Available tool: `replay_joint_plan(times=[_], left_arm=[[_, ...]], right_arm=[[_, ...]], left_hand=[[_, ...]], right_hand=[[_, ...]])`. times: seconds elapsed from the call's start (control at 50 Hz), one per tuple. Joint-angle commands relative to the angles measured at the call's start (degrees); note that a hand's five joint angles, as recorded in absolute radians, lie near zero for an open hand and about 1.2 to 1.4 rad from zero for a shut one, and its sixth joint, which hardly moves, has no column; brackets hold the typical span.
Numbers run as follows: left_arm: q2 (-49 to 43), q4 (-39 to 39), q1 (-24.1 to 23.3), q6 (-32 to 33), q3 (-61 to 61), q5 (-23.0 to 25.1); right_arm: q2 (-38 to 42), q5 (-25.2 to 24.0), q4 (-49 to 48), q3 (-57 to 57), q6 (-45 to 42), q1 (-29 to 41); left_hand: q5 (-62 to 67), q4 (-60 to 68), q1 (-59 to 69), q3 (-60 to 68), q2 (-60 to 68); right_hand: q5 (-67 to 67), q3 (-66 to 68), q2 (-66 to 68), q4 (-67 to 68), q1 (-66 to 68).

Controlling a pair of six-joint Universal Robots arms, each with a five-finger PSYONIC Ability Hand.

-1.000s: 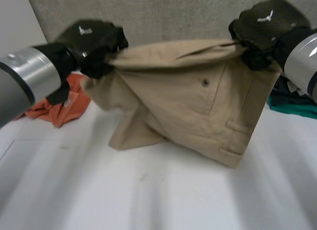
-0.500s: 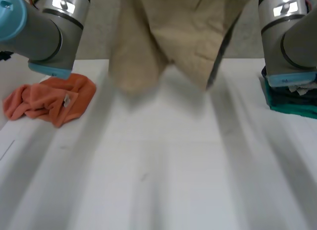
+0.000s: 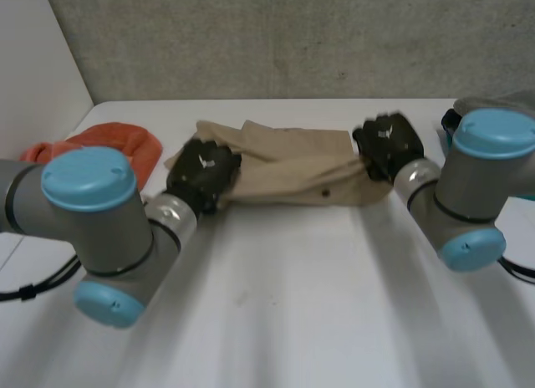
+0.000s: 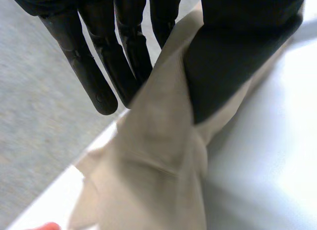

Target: Fold the laundry.

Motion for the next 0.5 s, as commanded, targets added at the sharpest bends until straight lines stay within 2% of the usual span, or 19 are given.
replay_joint_plan(times=[0.02,0.06,0.1,0.2,0.3,0.36,0.5], left_arm=[[6.40,-7.17,-0.05,-0.45,-2.96,0.45],[8.59,-8.31,1.79,-0.54,-4.45,0.89],[9.92,-8.58,3.55,-0.63,-5.69,1.15],[12.91,-8.49,8.56,-0.98,-9.90,3.78],[12.39,-8.58,12.86,-4.31,-12.89,12.12],[12.04,-8.49,14.36,-5.28,-14.30,15.47],[9.75,-6.91,15.95,-5.72,-13.78,16.71]], right_arm=[[-5.04,-0.03,2.12,8.99,-2.41,-0.25],[-7.58,-0.29,2.03,12.32,-1.97,-0.25],[-9.08,-0.55,2.03,14.26,-1.80,-0.34],[-11.20,-0.73,1.42,19.27,-1.18,-0.51],[-11.20,-1.17,1.24,20.78,-0.48,-0.60],[-11.20,-1.17,1.24,20.78,-0.39,-0.69],[-11.20,-1.17,1.24,20.95,-0.39,-1.48]], left_hand=[[-21.14,-20.78,-20.02,-20.87,-20.20],[-30.38,-30.02,-29.25,-30.10,-29.44],[-32.78,-32.42,-31.65,-32.50,-31.84],[-33.46,-33.10,-32.33,-33.18,-32.52],[-31.95,-31.59,-30.82,-31.67,-31.01],[-30.44,-30.08,-29.31,-30.16,-29.50],[-30.26,-29.91,-29.14,-29.99,-29.33]], right_hand=[[12.33,11.98,12.78,11.38,18.08],[12.33,11.98,12.78,11.38,18.08],[12.33,11.98,12.78,11.38,18.08],[12.33,11.98,12.78,11.38,18.08],[12.33,11.98,12.78,11.38,18.08],[12.33,11.98,12.78,11.38,18.08],[12.33,11.98,12.78,11.38,18.08]])
